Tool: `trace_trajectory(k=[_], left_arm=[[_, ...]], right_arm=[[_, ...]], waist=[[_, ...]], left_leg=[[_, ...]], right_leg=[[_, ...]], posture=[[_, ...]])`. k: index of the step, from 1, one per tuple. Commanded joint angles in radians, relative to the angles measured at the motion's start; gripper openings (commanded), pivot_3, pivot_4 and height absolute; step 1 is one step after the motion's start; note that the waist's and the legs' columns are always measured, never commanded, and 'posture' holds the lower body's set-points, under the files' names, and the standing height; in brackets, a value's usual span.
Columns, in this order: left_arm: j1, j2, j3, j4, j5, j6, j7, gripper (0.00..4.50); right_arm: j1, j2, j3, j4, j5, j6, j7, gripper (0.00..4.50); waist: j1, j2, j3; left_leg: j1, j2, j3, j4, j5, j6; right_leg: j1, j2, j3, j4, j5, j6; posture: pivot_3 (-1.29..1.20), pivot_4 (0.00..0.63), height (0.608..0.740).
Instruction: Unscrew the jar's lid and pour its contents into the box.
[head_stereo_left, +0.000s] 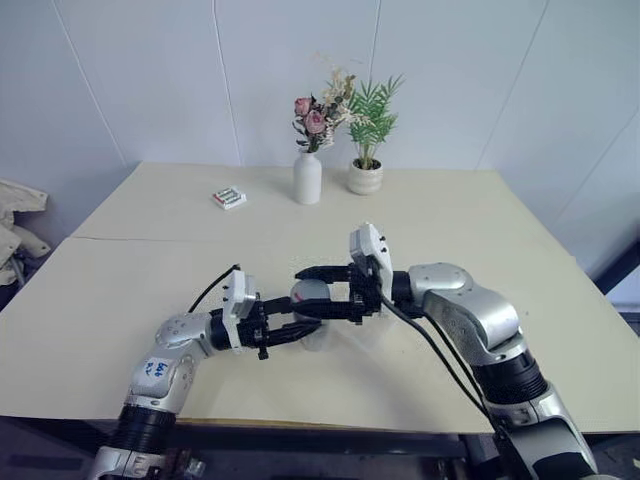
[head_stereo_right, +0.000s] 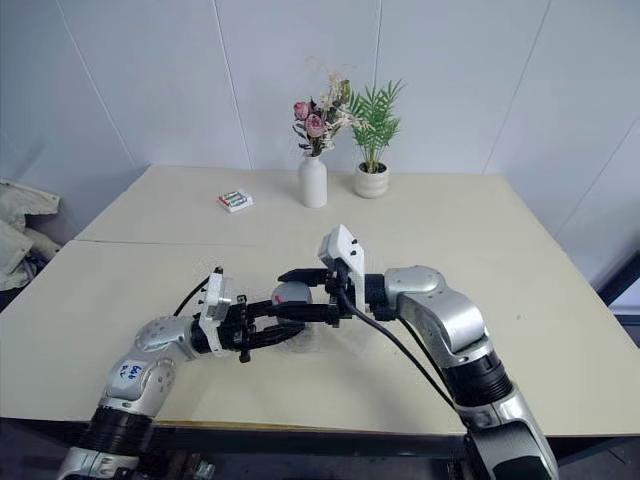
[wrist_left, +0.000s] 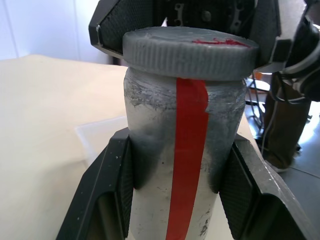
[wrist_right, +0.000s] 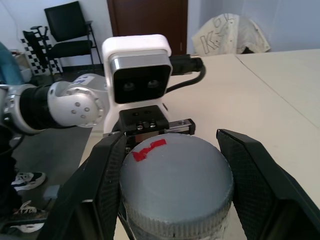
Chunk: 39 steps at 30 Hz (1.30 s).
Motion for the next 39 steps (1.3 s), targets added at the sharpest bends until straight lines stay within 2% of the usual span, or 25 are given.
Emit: trace_trajectory(k=[1,4,9,17,22,23,35,39], left_arm=[[-0.069,0.037,0.002,0.012,-0.011,0.026,-0.053,1.91],[-0.099,0.075,0.003,0.003,-0.032,0.062,-0.118,1.91],[-0.102,0.114,0.016,-0.015,-0.049,0.101,-0.165,1.91],[-0.066,0.104,0.031,-0.046,-0.054,0.110,-0.139,1.91],[-0.062,0.095,0.027,-0.062,-0.057,0.119,-0.131,1.91],[-0.063,0.094,0.029,-0.062,-0.056,0.121,-0.131,1.91],[-0.053,0.091,0.031,-0.080,-0.061,0.140,-0.138,1.91],[-0.050,0.091,0.033,-0.081,-0.063,0.144,-0.139,1.91]], right_arm=[[-0.086,-0.037,0.028,0.013,0.068,-0.016,0.216,2.56],[-0.126,-0.058,0.033,0.079,0.053,-0.041,0.302,2.56],[-0.141,-0.066,0.021,0.140,0.045,-0.065,0.353,2.56],[-0.099,-0.047,-0.008,0.124,0.062,-0.070,0.288,2.56],[-0.082,-0.040,-0.019,0.111,0.068,-0.065,0.258,4.26],[-0.082,-0.037,-0.022,0.111,0.067,-0.067,0.254,4.47],[-0.089,0.020,-0.064,0.145,0.050,-0.146,0.198,4.47],[-0.080,0.028,-0.058,0.107,0.071,-0.115,0.190,4.47]], waist=[[0.003,0.000,0.001],[0.002,0.000,0.000],[0.002,0.000,0.001],[0.005,0.000,0.001],[0.006,0.000,0.001],[0.006,0.000,0.001],[0.006,0.001,0.001],[0.006,0.001,0.001]], left_leg=[[0.000,0.000,0.000,0.000,0.000,0.000],[0.000,0.000,0.000,0.001,0.000,0.000],[-0.001,0.000,0.000,0.000,-0.002,-0.001],[-0.003,0.000,0.000,0.001,-0.002,-0.001],[-0.003,0.000,0.000,0.001,-0.002,-0.002],[-0.003,0.000,0.000,0.001,-0.002,-0.002],[-0.004,0.000,0.000,0.002,-0.002,-0.002],[-0.004,0.000,0.000,0.002,-0.002,-0.002]], right_leg=[[0.000,0.000,0.000,0.000,0.000,0.000],[0.000,0.000,0.000,0.000,0.000,0.000],[-0.001,0.000,0.000,0.000,-0.002,0.001],[-0.005,0.000,0.000,0.002,-0.003,0.001],[-0.005,0.000,0.000,0.004,-0.003,0.001],[-0.005,0.000,0.000,0.004,-0.003,0.001],[-0.007,0.000,0.001,0.006,-0.003,0.001],[-0.007,0.000,0.001,0.006,-0.003,0.001]], posture=[[0.00,0.150,0.740],[0.00,0.150,0.740],[0.00,0.150,0.740],[0.00,0.150,0.740],[0.00,0.150,0.740],[0.00,0.150,0.740],[0.00,0.150,0.740],[0.00,0.150,0.740]])
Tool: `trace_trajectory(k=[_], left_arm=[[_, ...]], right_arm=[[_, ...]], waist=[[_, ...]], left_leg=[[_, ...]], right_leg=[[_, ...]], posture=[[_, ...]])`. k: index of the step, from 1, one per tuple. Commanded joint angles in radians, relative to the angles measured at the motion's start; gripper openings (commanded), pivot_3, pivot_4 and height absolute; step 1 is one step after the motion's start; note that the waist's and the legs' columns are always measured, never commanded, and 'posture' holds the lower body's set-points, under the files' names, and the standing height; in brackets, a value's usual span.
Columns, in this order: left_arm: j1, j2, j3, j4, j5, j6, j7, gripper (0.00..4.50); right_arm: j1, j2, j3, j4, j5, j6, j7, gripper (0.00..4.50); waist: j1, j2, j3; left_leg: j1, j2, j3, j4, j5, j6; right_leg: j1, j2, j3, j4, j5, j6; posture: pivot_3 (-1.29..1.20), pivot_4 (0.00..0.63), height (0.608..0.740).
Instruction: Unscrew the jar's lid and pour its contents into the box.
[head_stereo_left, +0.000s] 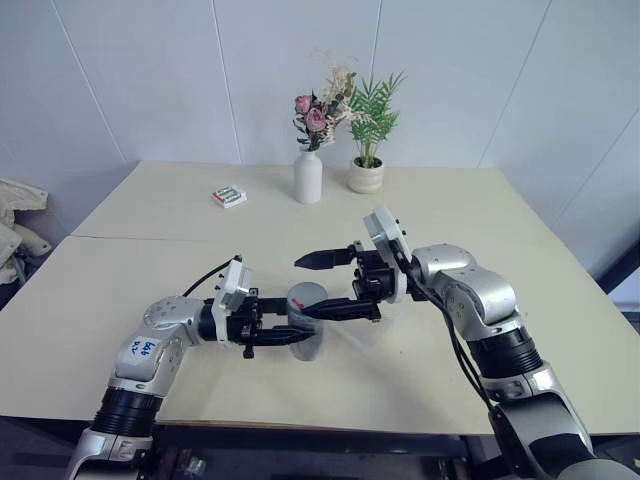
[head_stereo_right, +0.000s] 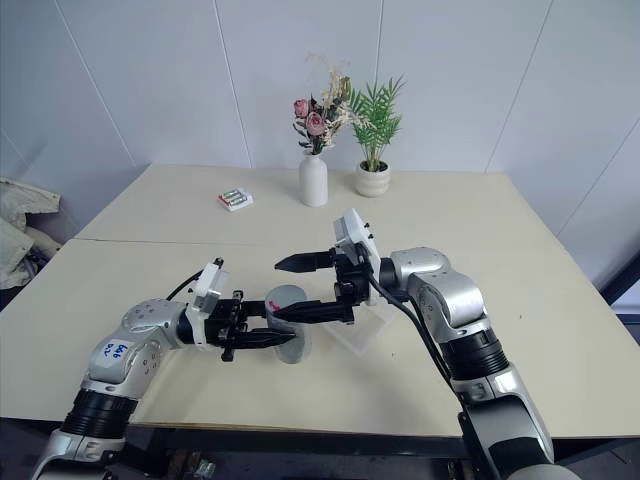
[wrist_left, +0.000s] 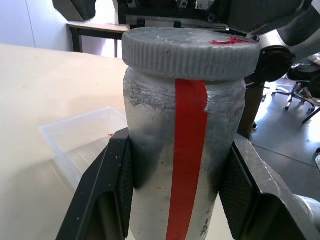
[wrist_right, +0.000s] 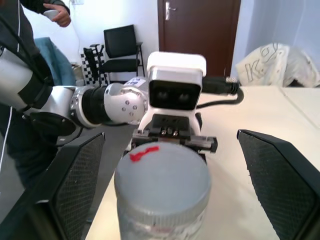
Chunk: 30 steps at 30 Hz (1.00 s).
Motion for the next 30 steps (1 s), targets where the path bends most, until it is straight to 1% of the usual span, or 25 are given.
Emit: trace_trajectory(k=[1,5,8,15,25,30], left_arm=[[0.004,0.006,0.021,-0.043,-0.031,0.001,-0.004,1.91],[0.003,0.006,0.020,-0.035,-0.026,-0.006,-0.001,1.91],[0.004,0.005,0.021,-0.035,-0.027,-0.007,0.003,1.91],[0.004,0.001,0.019,-0.039,-0.027,-0.009,0.006,1.91],[0.009,-0.004,0.022,-0.041,-0.028,-0.021,0.015,1.91],[0.016,-0.006,0.028,-0.033,-0.024,-0.035,0.018,1.91]], right_arm=[[-0.003,0.002,-0.008,-0.068,0.032,0.026,-0.006,4.47],[0.007,0.008,0.019,-0.112,0.018,0.053,-0.031,4.47],[0.013,0.028,0.041,-0.133,-0.007,0.060,-0.082,4.47],[0.011,0.039,0.061,-0.109,-0.044,0.064,-0.148,4.47],[0.001,0.043,0.023,-0.059,-0.043,0.068,-0.198,4.47],[0.015,0.020,-0.017,-0.064,-0.025,0.071,-0.218,4.47]], waist=[[0.000,0.000,0.000],[0.000,0.000,0.000],[-0.001,0.000,0.000],[0.001,0.000,0.000],[0.000,0.000,0.000],[0.000,0.000,0.000]], left_leg=[[0.000,0.000,0.000,0.000,0.000,0.000],[0.000,0.000,0.000,0.000,0.000,0.000],[0.000,0.000,0.000,0.000,0.000,0.000],[0.000,0.000,0.000,0.000,0.000,0.000],[-0.001,0.000,0.000,0.000,0.000,0.000],[-0.001,0.000,0.000,0.000,0.000,0.000]], right_leg=[[0.000,0.000,0.000,0.000,0.000,0.000],[0.000,0.000,0.000,0.000,0.000,0.000],[-0.001,0.000,0.000,0.001,0.000,0.000],[-0.001,0.000,0.000,0.001,0.000,0.000],[-0.002,0.000,0.000,0.001,0.000,0.000],[-0.002,0.000,0.000,0.001,0.000,0.000]], posture=[[0.00,0.150,0.740],[0.00,0.150,0.740],[0.00,0.150,0.740],[0.00,0.150,0.740],[0.00,0.150,0.740],[0.00,0.150,0.740]])
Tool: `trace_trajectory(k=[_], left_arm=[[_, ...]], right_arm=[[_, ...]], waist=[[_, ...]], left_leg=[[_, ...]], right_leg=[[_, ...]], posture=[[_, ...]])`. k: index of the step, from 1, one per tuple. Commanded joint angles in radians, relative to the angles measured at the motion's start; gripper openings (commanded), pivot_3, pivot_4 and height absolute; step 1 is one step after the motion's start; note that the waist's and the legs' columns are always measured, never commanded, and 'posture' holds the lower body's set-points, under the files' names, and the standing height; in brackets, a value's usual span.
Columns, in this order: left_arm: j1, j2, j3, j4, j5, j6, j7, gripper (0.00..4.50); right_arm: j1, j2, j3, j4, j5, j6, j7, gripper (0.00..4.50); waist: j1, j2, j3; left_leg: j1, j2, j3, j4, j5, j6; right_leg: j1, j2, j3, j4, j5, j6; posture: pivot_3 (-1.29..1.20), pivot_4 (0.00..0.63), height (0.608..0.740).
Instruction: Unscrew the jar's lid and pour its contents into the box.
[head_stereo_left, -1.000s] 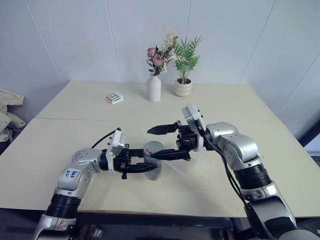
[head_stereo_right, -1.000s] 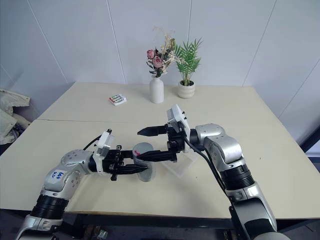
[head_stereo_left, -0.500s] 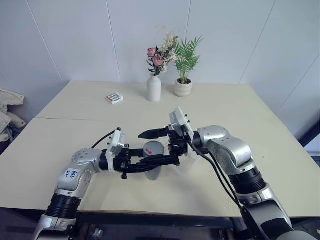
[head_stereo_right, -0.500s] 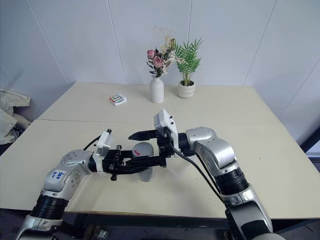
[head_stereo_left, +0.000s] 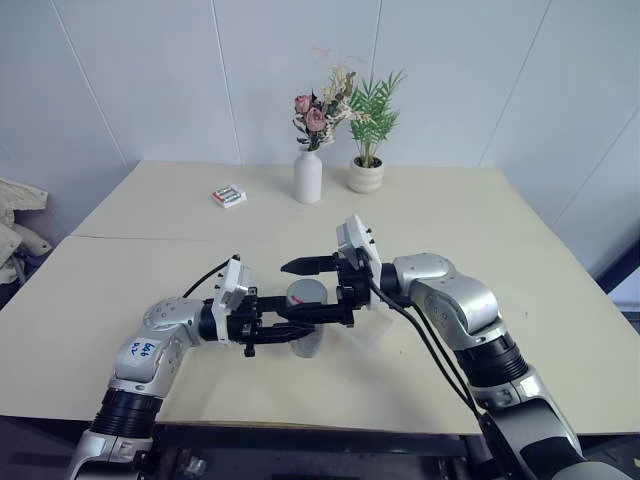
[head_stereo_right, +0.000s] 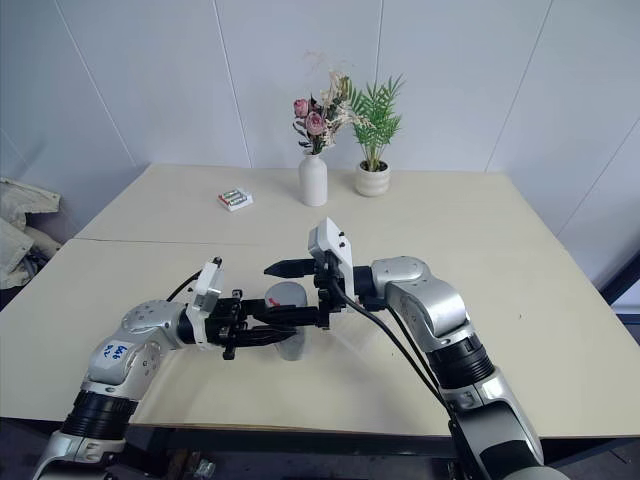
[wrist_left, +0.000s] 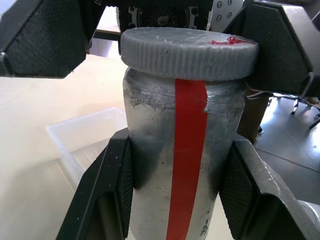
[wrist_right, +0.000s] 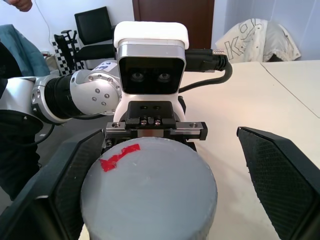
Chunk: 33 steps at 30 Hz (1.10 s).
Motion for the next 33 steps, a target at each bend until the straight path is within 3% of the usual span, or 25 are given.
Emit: trace_trajectory(k=[1,25,33], left_arm=[[0.008,0.000,0.015,-0.033,-0.017,-0.030,-0.014,1.91],[0.006,-0.015,0.025,-0.024,-0.016,-0.053,-0.011,1.91],[0.005,-0.011,0.026,-0.017,-0.013,-0.056,-0.011,1.91]], right_arm=[[0.002,-0.025,-0.083,-0.011,0.019,-0.003,-0.035,4.47],[0.109,-0.204,-0.219,0.040,0.047,-0.039,-0.009,4.47],[0.126,-0.181,-0.252,-0.097,0.169,0.047,-0.020,4.47]], waist=[[0.001,0.000,0.000],[-0.001,0.000,0.000],[0.000,0.000,0.000]], left_leg=[[0.000,0.000,0.000,0.000,0.000,0.000],[-0.001,0.000,0.001,0.001,0.000,0.000],[-0.001,0.000,0.000,0.002,0.000,0.000]], right_leg=[[0.000,0.000,0.000,0.000,0.000,0.000],[0.000,0.000,0.001,0.000,0.000,0.000],[0.000,0.000,0.001,0.000,0.000,0.000]], posture=[[0.00,0.150,0.740],[0.00,0.150,0.740],[0.00,0.150,0.740]])
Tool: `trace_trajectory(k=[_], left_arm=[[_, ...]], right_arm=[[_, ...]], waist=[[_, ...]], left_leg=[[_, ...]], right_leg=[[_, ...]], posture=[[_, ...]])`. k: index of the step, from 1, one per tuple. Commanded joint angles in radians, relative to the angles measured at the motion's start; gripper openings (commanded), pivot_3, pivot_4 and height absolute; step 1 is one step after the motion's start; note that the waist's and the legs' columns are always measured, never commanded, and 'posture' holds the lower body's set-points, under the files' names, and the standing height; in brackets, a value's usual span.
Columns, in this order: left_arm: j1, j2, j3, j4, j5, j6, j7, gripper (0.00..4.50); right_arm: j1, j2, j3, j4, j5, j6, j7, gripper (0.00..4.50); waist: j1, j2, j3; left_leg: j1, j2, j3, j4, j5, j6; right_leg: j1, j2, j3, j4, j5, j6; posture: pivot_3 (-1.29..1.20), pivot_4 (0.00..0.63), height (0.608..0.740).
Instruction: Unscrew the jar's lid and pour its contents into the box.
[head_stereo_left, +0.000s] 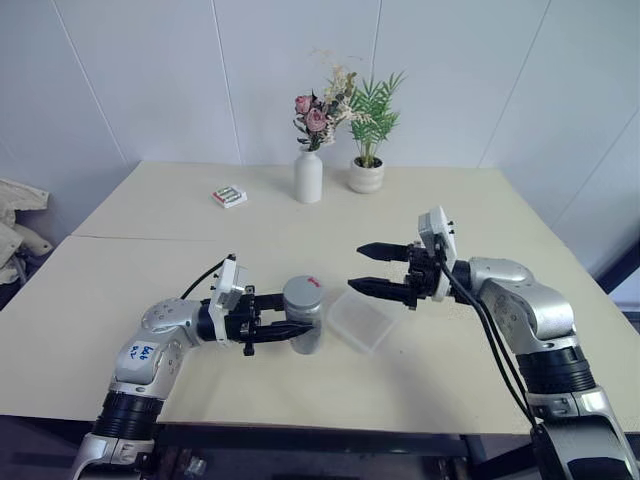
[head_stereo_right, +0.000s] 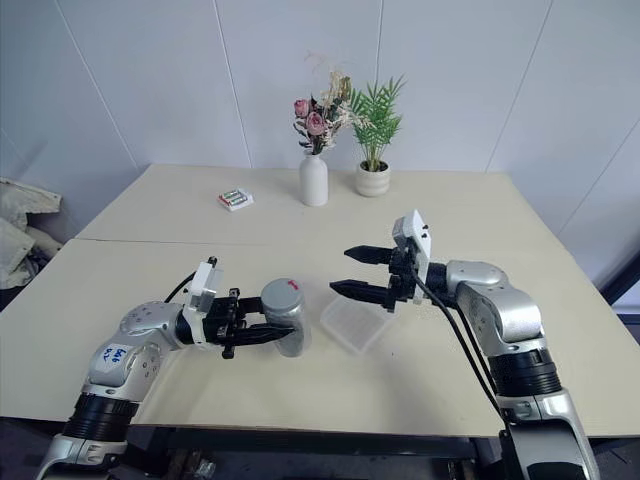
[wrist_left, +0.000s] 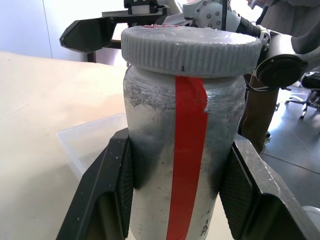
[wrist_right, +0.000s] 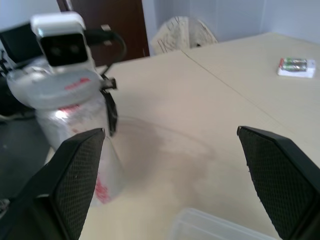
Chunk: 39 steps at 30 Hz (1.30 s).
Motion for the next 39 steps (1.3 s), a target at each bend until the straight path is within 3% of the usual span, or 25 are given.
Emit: trace_trajectory(k=[1,9,21,39], left_arm=[[-0.003,0.004,0.012,-0.026,-0.014,-0.017,-0.007,1.91],[-0.006,-0.003,0.008,-0.030,-0.013,-0.012,0.006,1.91],[0.003,-0.001,0.010,-0.047,-0.018,-0.001,0.022,1.91],[-0.002,-0.009,0.006,-0.033,-0.015,-0.007,0.021,1.91]], right_arm=[[-0.017,0.039,-0.034,-0.124,0.085,0.030,-0.034,4.47],[-0.043,0.154,0.071,-0.203,0.045,0.054,-0.165,4.47],[-0.046,0.225,0.138,-0.219,0.016,0.091,-0.246,4.47],[-0.039,0.207,0.169,-0.239,-0.038,0.095,-0.265,4.47]], waist=[[-0.002,0.000,0.000],[0.000,0.000,0.000],[-0.003,0.000,0.000],[0.000,0.000,0.000]], left_leg=[[0.000,0.000,0.000,0.000,0.000,0.000],[0.000,0.000,0.000,0.002,0.000,0.000],[0.000,0.001,0.000,0.001,0.000,0.000],[0.000,0.001,0.000,0.001,0.000,0.000]], right_leg=[[0.000,0.000,0.000,0.000,0.000,0.000],[0.000,0.000,0.000,0.001,0.000,0.000],[0.000,0.001,0.000,0.002,0.000,0.000],[-0.001,0.001,0.000,0.002,0.000,0.000]], posture=[[0.00,0.150,0.740],[0.00,0.150,0.740],[0.00,0.150,0.740],[0.00,0.150,0.740]])
